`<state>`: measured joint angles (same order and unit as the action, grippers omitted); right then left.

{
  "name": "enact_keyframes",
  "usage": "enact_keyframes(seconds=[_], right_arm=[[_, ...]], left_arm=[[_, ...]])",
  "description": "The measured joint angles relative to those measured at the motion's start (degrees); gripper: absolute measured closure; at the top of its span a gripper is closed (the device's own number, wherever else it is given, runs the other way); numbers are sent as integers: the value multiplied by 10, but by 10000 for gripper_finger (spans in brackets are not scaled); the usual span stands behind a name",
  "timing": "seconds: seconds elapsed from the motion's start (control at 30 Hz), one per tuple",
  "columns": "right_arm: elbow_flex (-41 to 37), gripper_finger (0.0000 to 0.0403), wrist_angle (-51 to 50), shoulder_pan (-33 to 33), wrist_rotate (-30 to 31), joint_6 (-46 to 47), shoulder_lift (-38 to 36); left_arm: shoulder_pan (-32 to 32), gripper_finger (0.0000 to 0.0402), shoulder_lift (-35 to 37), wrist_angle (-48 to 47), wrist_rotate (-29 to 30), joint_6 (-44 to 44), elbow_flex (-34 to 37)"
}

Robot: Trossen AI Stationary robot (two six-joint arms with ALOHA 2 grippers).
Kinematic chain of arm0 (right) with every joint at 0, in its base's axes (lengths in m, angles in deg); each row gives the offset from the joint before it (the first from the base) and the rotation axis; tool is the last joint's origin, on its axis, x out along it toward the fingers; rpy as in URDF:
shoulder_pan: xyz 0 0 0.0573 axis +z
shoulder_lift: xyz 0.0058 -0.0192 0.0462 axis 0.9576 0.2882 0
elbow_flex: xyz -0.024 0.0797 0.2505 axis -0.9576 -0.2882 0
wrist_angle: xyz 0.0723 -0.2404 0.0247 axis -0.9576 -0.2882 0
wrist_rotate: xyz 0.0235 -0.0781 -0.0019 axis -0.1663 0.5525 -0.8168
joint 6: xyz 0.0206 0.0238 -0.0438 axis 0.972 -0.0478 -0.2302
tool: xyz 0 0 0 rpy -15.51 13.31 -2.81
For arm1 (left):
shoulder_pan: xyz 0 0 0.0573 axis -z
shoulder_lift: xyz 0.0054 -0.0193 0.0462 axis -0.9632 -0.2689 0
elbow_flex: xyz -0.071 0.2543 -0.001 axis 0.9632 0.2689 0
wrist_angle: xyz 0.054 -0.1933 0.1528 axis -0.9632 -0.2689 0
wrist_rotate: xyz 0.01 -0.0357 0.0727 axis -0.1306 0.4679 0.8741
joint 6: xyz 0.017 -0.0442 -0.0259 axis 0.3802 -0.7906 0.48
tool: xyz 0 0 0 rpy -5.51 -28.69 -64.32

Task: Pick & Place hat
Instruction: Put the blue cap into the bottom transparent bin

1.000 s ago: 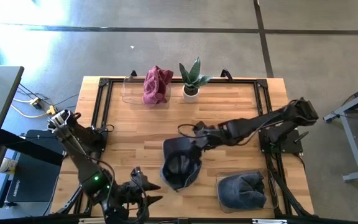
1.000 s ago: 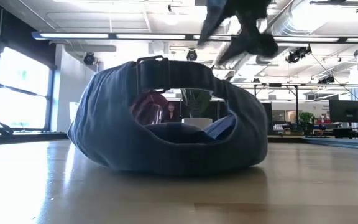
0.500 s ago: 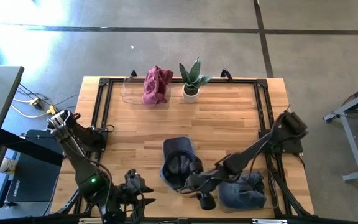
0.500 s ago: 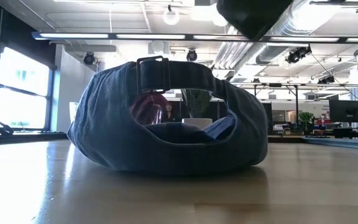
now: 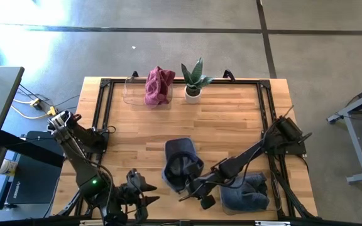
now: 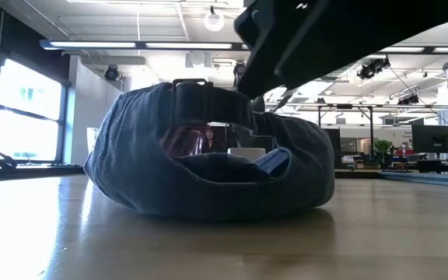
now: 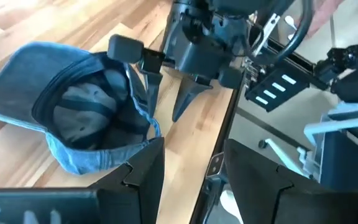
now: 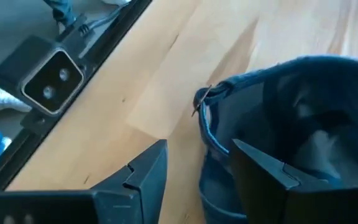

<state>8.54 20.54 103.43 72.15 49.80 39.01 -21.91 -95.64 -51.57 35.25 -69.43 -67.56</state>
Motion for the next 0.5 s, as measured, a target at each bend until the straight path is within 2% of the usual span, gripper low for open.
enact_keyframes(seconds=[0.13,0.33,0.5], right_arm=[[-1,271,-9,-12,-32,0,10],[-1,388,-11,-16,-81,55,-11],[-1,377,-13,-21,-117,238,-62]], left_arm=[[0,242,0,0,5,-22,0],[0,241,0,0,19,-33,0],[0,241,0,8,26,-39,0]])
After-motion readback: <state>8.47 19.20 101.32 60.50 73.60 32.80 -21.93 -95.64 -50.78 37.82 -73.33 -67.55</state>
